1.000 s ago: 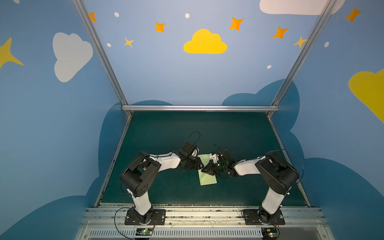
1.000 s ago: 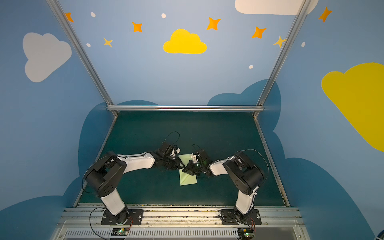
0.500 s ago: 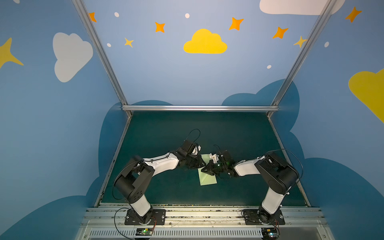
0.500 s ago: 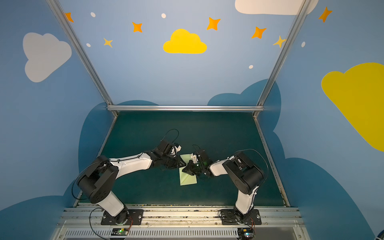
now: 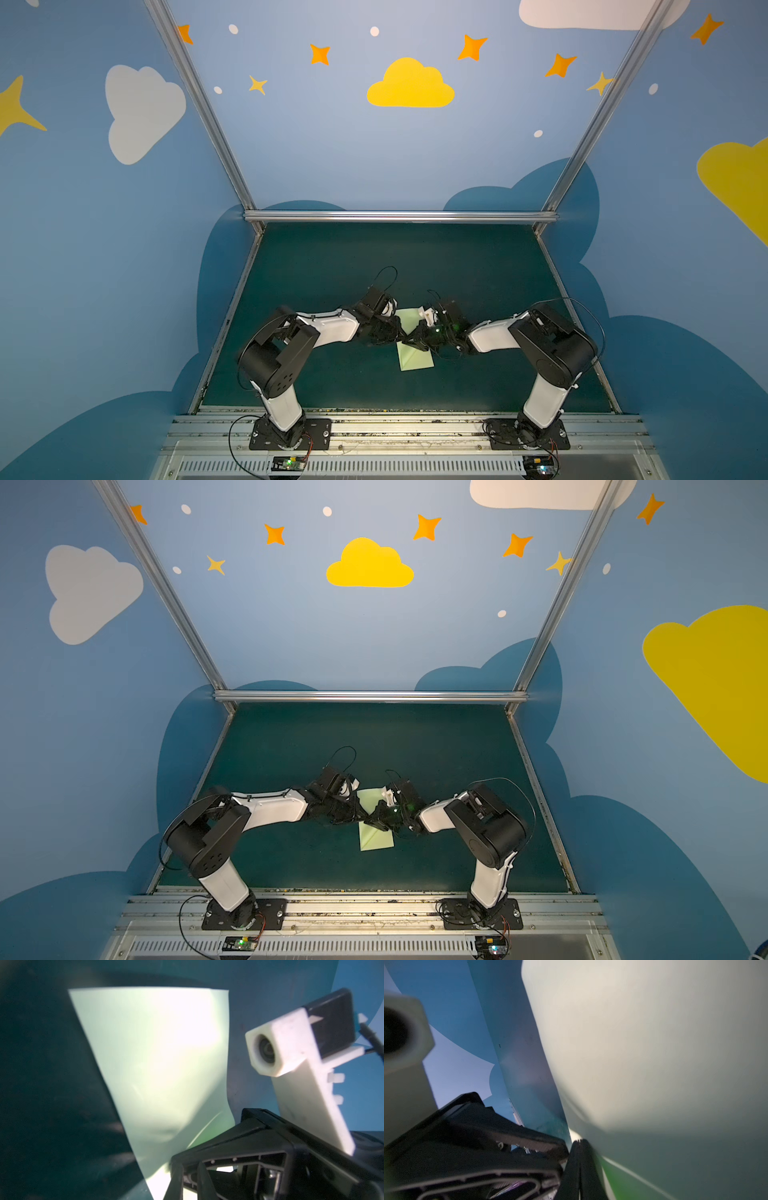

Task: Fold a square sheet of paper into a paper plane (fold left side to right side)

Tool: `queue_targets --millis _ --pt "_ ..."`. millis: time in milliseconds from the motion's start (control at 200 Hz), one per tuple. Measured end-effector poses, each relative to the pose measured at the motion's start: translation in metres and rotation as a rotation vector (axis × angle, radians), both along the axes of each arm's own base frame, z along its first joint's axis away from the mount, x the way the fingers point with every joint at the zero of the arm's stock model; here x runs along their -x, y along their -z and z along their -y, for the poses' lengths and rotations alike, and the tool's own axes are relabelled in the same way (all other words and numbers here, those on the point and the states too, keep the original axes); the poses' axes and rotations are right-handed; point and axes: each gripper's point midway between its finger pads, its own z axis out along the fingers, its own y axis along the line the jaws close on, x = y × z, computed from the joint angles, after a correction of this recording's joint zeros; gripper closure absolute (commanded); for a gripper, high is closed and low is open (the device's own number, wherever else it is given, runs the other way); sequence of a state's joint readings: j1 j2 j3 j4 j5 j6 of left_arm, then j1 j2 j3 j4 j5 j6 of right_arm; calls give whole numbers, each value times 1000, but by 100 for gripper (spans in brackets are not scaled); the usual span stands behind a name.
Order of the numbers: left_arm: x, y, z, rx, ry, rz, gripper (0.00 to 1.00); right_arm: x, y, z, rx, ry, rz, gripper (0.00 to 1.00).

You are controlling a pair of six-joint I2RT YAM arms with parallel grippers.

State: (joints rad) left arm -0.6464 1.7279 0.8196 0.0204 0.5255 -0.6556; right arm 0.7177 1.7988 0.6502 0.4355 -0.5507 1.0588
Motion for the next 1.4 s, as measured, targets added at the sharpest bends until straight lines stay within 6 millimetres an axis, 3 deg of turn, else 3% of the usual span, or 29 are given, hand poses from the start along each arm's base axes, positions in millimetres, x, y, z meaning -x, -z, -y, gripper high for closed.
queue_targets --millis 941,1216,1402 --pt "-3 12 -4 -5 -18 17 94 0 -4 4 61 -11 2 100" --pt "-6 16 -6 -15 -19 25 96 1 -42 -3 23 -69 80 100" --pt "-6 16 -5 -14 -18 25 96 6 -42 3 36 -75 88 100"
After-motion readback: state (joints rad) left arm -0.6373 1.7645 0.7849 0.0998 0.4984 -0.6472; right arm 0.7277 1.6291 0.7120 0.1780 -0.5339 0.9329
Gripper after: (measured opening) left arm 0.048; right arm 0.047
